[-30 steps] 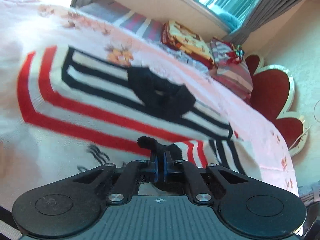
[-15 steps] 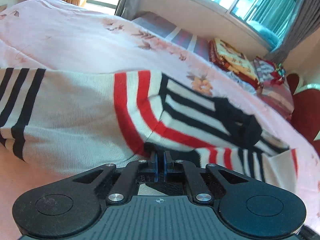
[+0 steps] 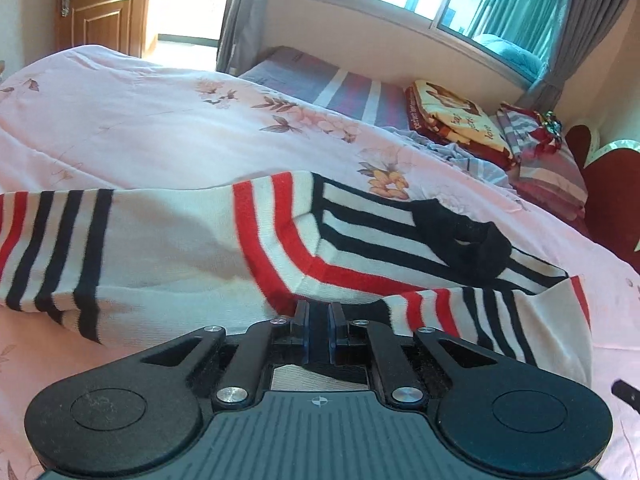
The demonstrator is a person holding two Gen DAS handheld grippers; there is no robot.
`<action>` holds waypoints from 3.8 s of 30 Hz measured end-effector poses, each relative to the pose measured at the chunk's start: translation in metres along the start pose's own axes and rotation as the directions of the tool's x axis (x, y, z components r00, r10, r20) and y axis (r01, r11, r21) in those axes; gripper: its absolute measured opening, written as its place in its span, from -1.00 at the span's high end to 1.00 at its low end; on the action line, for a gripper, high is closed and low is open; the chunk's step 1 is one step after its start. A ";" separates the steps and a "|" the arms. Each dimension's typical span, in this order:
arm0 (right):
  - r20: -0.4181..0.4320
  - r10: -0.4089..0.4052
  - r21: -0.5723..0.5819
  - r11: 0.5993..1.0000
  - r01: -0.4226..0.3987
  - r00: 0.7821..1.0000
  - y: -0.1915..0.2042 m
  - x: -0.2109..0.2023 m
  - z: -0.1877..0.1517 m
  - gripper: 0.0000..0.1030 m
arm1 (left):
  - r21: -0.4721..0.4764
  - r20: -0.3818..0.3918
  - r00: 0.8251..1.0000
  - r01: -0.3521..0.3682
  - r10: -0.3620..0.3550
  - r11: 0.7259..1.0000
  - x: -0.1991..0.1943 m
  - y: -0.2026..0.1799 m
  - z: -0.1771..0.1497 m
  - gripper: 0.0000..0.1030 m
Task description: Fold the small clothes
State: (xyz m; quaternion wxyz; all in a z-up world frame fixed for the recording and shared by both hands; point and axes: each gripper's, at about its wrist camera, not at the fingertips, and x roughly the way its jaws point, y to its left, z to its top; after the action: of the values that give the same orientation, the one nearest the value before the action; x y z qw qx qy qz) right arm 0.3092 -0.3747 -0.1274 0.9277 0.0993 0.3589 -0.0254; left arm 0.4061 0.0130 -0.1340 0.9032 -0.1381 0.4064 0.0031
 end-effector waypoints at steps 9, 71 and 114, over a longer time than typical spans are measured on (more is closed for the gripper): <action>-0.028 0.011 0.107 0.994 -0.008 1.000 -0.006 0.095 0.053 0.03 | 0.074 -0.073 0.997 0.009 -0.003 0.997 0.048 -0.032 -0.027 0.85; -0.072 0.209 -0.258 0.941 -0.220 0.975 0.284 0.048 -0.027 -0.15 | -0.659 0.158 0.984 0.039 0.088 0.751 -0.014 0.322 -0.030 -0.18; -0.040 0.121 -0.033 0.992 -0.122 0.992 0.133 0.026 -0.017 -0.25 | 0.220 0.159 0.964 0.177 -0.214 0.959 -0.047 -0.042 0.009 -0.94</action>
State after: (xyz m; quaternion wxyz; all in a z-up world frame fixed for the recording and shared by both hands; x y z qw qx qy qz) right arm 0.3328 -0.2407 -0.1351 0.9221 0.1051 0.3702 0.0394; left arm 0.3864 -0.0196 -0.0836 0.9416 -0.0837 0.3051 -0.1155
